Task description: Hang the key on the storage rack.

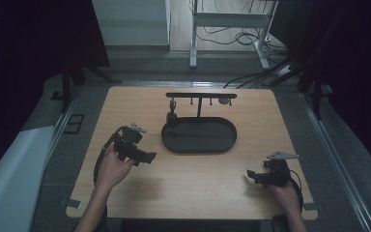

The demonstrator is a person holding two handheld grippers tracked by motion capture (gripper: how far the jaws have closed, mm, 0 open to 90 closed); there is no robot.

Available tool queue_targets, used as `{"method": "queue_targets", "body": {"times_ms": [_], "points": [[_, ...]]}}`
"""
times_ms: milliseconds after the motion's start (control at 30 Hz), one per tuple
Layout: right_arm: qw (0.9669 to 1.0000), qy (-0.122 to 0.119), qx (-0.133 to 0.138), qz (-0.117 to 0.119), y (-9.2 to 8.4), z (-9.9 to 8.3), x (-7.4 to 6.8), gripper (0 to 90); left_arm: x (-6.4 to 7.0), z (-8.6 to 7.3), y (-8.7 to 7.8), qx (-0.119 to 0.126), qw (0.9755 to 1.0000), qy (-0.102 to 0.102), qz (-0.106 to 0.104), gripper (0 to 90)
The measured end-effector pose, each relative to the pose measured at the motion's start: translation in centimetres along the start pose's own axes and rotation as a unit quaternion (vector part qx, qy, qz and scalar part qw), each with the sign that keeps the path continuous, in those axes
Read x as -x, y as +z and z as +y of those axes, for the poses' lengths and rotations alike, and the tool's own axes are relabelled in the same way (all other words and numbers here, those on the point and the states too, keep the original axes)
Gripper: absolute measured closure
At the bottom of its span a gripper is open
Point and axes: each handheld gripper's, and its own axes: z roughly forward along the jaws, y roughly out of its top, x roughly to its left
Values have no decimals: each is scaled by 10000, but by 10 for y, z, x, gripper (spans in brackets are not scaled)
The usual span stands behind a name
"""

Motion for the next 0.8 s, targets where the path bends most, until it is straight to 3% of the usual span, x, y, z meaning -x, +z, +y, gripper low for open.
{"method": "queue_targets", "body": {"times_ms": [100,200,333,433,600,700,800], "points": [[10000,-2,0,-3,0,0,0,109,0,-12,6,38,10000,15,38,0],[10000,0,-9,-8,0,0,-1,109,1,-28,15,132,9999,-110,2,0],[10000,-15,-21,-21,0,0,-1,109,3,-47,28,89,9999,-105,103,0],[10000,-14,-27,-31,0,0,-1,109,5,-62,38,141,9996,-245,80,0],[10000,-21,-30,-40,0,0,-2,109,8,-78,49,189,9993,-315,44,0],[10000,-18,-32,-46,0,0,-2,109,10,-83,53,141,9994,-297,120,0],[10000,-21,-32,-59,0,0,-2,109,11,-85,54,201,9992,-336,55,0]]}}
